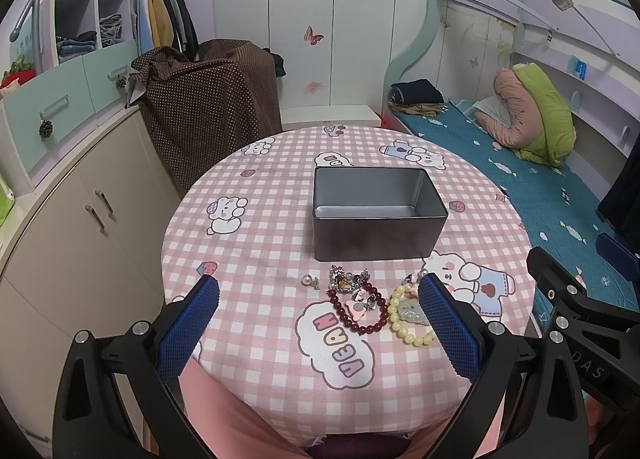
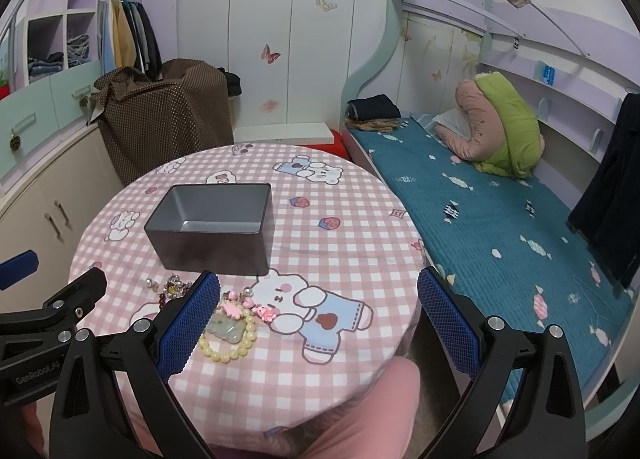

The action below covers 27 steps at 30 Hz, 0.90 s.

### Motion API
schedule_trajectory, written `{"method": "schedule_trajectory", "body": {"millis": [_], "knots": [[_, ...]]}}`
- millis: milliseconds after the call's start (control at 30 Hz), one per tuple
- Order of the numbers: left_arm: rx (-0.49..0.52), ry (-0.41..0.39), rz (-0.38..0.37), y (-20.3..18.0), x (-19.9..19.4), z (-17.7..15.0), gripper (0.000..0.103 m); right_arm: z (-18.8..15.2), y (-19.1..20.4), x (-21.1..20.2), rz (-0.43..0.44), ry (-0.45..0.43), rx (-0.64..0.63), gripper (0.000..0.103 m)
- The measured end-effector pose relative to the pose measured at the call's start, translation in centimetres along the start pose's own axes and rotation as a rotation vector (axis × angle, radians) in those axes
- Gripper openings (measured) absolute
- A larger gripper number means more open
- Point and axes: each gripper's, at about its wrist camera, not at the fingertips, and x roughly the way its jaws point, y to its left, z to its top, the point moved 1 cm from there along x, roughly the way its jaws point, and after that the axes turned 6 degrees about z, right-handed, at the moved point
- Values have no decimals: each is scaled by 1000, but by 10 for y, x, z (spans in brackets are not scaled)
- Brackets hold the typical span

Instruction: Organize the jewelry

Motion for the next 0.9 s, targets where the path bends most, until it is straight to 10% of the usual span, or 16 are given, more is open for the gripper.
{"method": "schedule_trajectory", "body": {"millis": [900], "knots": [[5, -17, -14, -1, 0, 1, 96, -2, -1, 5, 9, 12, 8, 96]]}}
